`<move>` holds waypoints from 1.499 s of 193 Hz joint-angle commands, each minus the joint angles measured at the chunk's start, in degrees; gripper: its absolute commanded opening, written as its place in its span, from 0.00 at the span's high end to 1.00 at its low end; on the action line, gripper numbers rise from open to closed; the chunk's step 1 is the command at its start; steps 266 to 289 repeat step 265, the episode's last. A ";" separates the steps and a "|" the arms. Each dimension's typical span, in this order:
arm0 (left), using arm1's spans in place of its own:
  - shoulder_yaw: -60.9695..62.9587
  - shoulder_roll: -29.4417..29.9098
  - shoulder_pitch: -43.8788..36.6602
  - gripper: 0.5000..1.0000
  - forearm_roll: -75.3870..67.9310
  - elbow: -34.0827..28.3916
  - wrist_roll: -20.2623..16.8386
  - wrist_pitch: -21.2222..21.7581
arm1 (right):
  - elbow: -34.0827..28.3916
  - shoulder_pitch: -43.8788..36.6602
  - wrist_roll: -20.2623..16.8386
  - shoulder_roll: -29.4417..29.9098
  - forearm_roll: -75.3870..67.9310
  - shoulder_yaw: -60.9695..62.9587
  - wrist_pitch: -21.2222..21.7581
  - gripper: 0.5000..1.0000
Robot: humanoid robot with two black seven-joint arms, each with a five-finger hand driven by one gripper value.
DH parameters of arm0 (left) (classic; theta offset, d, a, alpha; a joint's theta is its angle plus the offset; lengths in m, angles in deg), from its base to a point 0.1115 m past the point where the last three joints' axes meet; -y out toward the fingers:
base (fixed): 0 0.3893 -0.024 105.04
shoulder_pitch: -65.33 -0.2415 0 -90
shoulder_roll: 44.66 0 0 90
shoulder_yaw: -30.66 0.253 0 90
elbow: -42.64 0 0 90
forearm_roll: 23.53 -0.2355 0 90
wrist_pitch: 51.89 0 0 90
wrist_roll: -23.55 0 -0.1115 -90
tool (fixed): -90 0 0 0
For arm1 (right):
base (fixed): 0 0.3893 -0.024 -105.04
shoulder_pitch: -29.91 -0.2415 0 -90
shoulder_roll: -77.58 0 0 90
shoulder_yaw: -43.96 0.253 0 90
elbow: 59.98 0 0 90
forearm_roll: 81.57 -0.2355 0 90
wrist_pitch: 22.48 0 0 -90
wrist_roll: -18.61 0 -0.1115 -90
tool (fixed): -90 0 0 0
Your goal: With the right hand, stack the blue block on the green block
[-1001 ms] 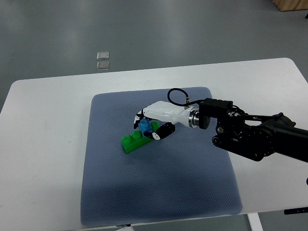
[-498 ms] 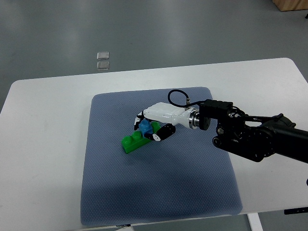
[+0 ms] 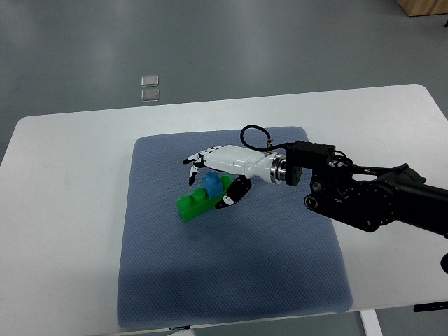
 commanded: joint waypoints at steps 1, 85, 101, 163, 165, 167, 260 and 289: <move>0.00 0.00 0.00 0.00 0.00 0.00 0.00 0.00 | -0.51 -0.45 -0.16 -0.17 -2.46 1.90 0.97 0.15; 0.09 0.00 0.00 0.00 0.00 0.09 0.09 0.00 | 3.62 0.61 -11.59 -0.34 -42.63 29.05 13.98 0.15; 0.09 0.00 0.00 0.00 0.00 0.09 0.09 0.00 | 7.48 2.01 -13.00 0.18 -56.34 31.96 13.54 0.15; 0.00 0.00 0.00 0.00 0.00 0.18 0.09 0.00 | 19.35 3.42 -12.64 1.15 -89.91 32.57 12.66 0.15; 0.09 0.00 0.00 0.00 0.00 0.09 0.09 0.00 | 20.23 4.47 -12.38 1.76 -92.99 32.57 12.83 0.15; 0.09 0.00 0.00 0.00 0.00 0.09 0.09 0.00 | 20.49 4.74 -12.29 1.94 -93.43 32.57 12.83 0.15; 0.00 0.00 0.00 0.00 0.00 0.09 0.09 0.00 | 22.07 10.98 -7.20 6.77 -95.36 36.26 13.80 0.15; 0.09 0.00 0.00 0.00 0.00 0.09 0.09 0.00 | 22.16 10.98 -7.28 6.77 -95.36 36.26 13.80 0.15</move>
